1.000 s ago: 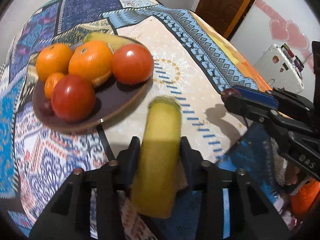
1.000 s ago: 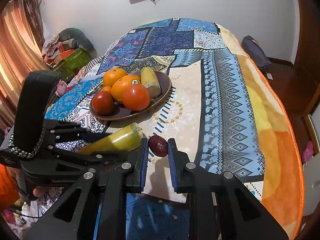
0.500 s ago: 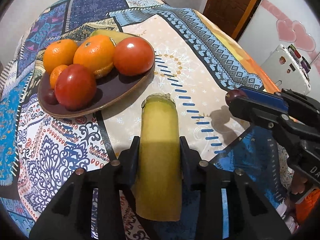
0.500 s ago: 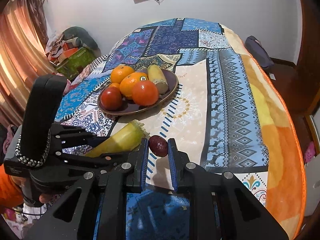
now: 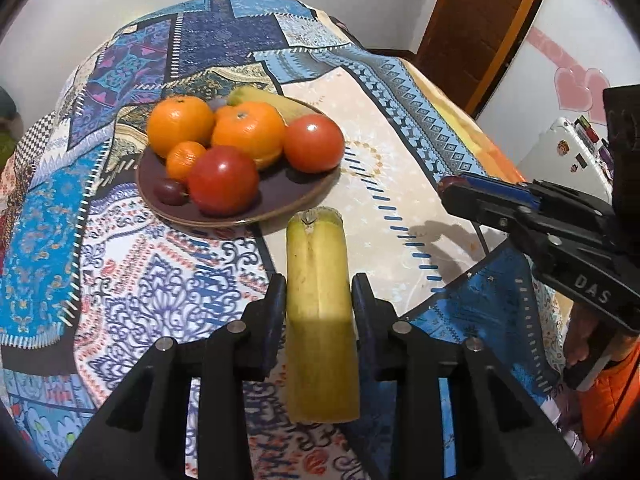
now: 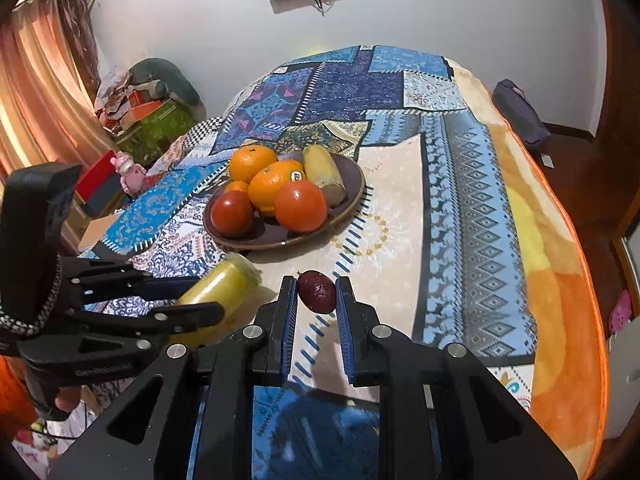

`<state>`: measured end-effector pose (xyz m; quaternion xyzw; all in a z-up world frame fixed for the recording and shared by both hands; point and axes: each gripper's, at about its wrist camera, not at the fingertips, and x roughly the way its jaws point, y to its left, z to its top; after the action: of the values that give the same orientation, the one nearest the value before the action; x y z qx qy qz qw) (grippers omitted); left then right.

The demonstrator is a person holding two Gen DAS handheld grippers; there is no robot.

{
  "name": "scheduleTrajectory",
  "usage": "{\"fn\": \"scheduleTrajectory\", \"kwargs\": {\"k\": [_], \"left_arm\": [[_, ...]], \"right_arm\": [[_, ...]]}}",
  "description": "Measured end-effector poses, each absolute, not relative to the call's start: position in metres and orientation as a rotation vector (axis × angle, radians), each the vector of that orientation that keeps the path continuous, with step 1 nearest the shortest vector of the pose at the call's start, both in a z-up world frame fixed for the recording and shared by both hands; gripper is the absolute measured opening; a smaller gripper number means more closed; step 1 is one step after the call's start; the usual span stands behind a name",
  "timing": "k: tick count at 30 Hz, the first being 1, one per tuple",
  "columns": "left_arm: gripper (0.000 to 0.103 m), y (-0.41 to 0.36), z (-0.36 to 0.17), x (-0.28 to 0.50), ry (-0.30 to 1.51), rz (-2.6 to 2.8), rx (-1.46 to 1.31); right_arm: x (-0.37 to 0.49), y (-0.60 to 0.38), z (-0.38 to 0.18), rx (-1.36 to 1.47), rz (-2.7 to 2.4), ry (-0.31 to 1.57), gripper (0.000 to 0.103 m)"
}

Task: Organize fruits
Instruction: 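Lift the squash with the left tool toward the plate while the right tool carries the date, then lower the squash onto the plate with the left tool while the right tool releases the date there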

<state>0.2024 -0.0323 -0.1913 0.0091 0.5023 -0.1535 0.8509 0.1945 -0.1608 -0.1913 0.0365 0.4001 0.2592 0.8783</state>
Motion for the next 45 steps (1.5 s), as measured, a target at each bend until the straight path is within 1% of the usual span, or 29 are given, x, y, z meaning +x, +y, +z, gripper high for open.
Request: {"fn": "scheduleTrajectory", "kwargs": {"k": [8,13,20,32,45], "left_arm": [[0.033,-0.015,-0.182,0.198,1.047,-0.289,0.003],[0.033,-0.001,-0.165,0.201,0.996,-0.269,-0.022],[0.033,0.010,-0.148,0.216,0.943,-0.252,-0.048],[0.032,0.032,-0.129,0.246,0.884,-0.221,-0.098],[0.032,0.034,-0.137,0.303,0.892,-0.201,-0.102]], "right_arm": [[0.202,-0.151,-0.189,0.072,0.556,0.824,0.018],[0.206,-0.143,-0.182,0.054,0.570,0.803,0.018],[0.218,-0.128,-0.170,0.032,0.587,0.758,0.018],[0.244,-0.110,-0.166,0.027,0.595,0.738,0.018],[0.268,-0.095,-0.169,0.024,0.603,0.750,0.018]]}}
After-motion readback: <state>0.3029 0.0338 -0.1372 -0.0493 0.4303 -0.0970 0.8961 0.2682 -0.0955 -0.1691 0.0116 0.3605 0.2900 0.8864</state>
